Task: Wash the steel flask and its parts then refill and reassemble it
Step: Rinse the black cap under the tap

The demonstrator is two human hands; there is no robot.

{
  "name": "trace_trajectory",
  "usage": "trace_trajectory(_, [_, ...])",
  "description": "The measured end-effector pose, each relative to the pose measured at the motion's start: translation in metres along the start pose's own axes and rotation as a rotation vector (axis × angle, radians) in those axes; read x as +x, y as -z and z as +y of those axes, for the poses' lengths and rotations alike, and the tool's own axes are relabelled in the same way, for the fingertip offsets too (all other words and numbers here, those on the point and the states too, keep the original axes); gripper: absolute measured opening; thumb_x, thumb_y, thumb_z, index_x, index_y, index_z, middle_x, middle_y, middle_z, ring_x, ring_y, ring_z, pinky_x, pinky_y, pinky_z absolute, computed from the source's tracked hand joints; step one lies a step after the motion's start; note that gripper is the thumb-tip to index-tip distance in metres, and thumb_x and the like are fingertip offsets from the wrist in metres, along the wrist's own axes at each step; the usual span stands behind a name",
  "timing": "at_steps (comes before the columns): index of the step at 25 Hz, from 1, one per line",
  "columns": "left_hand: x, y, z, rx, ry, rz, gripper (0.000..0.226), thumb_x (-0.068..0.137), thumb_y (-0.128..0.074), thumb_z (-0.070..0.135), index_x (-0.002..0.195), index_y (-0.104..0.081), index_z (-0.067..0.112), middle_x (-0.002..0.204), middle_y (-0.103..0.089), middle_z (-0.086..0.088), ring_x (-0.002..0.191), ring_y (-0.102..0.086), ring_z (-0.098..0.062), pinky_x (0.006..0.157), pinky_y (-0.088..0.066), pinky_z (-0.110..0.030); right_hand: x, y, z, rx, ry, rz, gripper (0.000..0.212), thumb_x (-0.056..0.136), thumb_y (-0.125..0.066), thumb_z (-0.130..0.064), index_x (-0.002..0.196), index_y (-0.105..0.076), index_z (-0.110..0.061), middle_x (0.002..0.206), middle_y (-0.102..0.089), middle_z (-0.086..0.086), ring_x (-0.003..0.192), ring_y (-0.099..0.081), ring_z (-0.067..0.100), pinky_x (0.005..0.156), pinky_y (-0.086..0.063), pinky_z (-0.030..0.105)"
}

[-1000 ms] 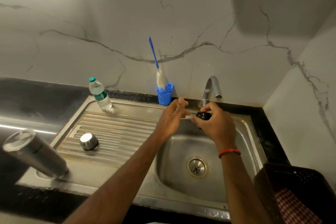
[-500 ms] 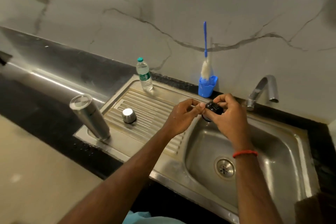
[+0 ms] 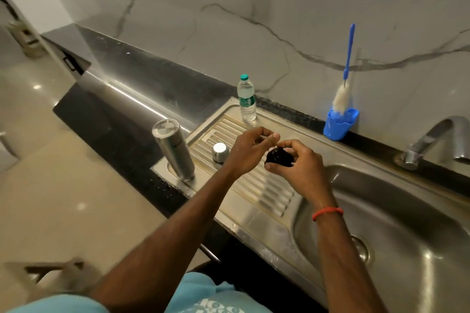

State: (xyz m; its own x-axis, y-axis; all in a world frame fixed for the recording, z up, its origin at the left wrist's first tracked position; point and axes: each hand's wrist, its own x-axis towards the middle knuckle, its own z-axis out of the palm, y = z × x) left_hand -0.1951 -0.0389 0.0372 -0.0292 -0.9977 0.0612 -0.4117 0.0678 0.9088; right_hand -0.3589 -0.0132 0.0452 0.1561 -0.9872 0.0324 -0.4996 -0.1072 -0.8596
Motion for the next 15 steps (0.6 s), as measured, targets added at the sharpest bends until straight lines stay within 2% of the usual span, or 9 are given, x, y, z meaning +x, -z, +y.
trace_trajectory(4, [0.010,0.033,-0.015,0.187,-0.041,0.018,0.033,0.100,-0.057,0.046,0.109,-0.070,0.017,0.103,-0.073,0.001,0.095,-0.068,-0.012,0.085,-0.058,-0.036,0.010,-0.028,0.001,0.016,0.015,-0.041,0.052,0.073,-0.087,-0.032,0.118,-0.063,-0.025,0.107,-0.065,-0.009,0.096,-0.060,0.003,0.072,-0.041,0.002])
trace_trajectory(7, [0.020,0.061,-0.029,0.387,-0.049,0.018,0.037,0.102,-0.055,0.044,0.119,-0.069,0.014,0.114,-0.072,-0.005,0.100,-0.067,-0.014,0.089,-0.058,-0.040,0.019,-0.054,0.002,-0.013,0.043,-0.113,0.052,0.073,-0.088,-0.030,0.119,-0.064,-0.025,0.113,-0.068,-0.004,0.105,-0.062,0.012,0.088,-0.052,0.019])
trace_trajectory(11, [0.034,0.080,-0.045,0.418,-0.015,0.027,0.036,0.104,-0.053,0.039,0.119,-0.069,0.011,0.115,-0.072,-0.008,0.102,-0.066,-0.019,0.091,-0.057,-0.045,0.032,-0.096,0.001,-0.129,0.071,-0.231,0.054,0.071,-0.087,-0.014,0.119,-0.066,-0.023,0.117,-0.067,0.001,0.109,-0.061,0.018,0.097,-0.053,0.034])
trace_trajectory(15, [0.047,0.094,-0.055,0.386,0.001,-0.003,0.034,0.105,-0.053,0.037,0.120,-0.069,0.011,0.116,-0.071,-0.008,0.103,-0.066,-0.020,0.093,-0.057,-0.045,0.040,-0.136,0.005,-0.203,0.046,-0.365,0.058,0.073,-0.085,-0.009,0.125,-0.064,-0.024,0.130,-0.061,0.004,0.119,-0.058,0.019,0.104,-0.049,0.033])
